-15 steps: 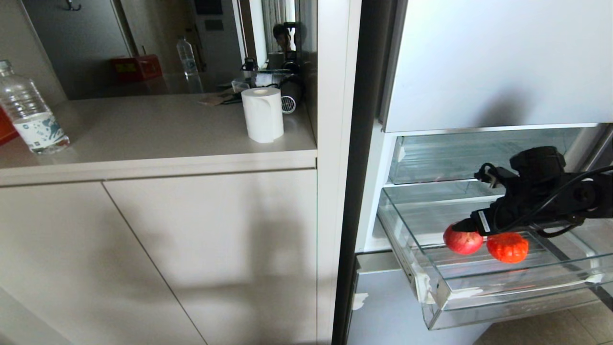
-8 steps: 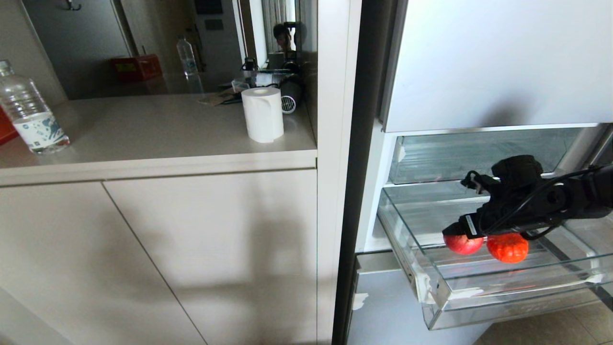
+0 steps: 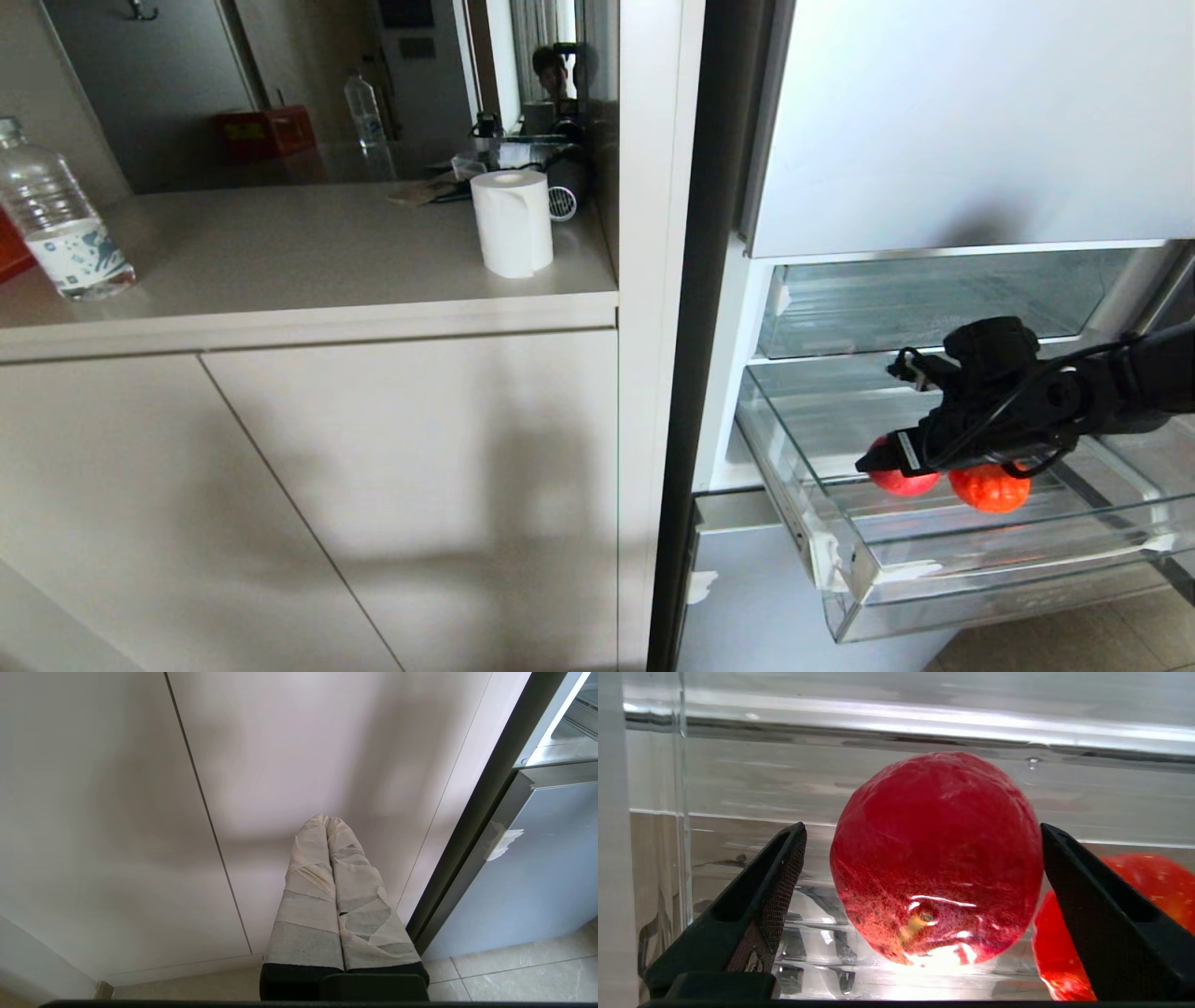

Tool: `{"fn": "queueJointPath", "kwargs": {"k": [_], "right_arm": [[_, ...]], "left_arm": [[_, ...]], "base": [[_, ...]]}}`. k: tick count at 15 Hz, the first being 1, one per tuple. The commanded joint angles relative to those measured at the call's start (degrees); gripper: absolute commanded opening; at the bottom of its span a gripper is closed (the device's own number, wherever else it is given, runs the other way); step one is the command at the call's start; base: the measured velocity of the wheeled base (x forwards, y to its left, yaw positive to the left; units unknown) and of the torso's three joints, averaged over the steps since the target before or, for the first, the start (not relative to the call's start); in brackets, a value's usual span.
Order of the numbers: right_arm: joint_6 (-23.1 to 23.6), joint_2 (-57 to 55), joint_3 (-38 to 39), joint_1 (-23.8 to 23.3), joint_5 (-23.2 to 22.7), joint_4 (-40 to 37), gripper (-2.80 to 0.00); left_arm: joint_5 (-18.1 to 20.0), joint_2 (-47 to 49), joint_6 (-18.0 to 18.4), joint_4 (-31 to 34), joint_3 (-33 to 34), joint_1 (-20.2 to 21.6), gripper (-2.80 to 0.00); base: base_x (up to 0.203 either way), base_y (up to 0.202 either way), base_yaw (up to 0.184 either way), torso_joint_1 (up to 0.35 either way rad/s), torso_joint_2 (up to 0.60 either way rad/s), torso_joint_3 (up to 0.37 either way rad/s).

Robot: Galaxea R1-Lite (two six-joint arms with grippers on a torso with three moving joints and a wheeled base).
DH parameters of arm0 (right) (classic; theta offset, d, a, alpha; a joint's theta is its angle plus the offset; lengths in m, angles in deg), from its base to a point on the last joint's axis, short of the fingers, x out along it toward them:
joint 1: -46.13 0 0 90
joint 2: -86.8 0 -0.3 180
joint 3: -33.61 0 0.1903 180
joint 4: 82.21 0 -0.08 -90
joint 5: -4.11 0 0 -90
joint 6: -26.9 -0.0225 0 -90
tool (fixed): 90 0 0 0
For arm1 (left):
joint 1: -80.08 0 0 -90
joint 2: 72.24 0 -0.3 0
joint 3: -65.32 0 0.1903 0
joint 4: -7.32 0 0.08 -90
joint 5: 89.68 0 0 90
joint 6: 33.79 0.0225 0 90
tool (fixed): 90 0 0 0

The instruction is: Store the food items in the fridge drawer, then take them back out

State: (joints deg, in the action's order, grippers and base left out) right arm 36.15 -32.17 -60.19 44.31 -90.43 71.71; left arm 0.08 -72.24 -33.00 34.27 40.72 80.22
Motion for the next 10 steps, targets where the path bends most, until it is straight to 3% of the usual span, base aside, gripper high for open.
{"fn": "queueJointPath", "kwargs": {"k": [1,10], "right_arm": [[0.1,-0.6,0.2,0.1,0.0,0.0,0.00],[-0.1,-1.5,0.5,0.1,0.1,0.0,0.00]], "left_arm": [[0.0,0.1,0.0,0.0,0.0,0.0,-2.80],[0.0,0.1,0.0,0.0,0.0,0.0,-2.80]], "base": [[0.000,0.000,0.000,0.000,0.00,0.000],[0.000,0.000,0.000,0.000,0.00,0.000]]}}
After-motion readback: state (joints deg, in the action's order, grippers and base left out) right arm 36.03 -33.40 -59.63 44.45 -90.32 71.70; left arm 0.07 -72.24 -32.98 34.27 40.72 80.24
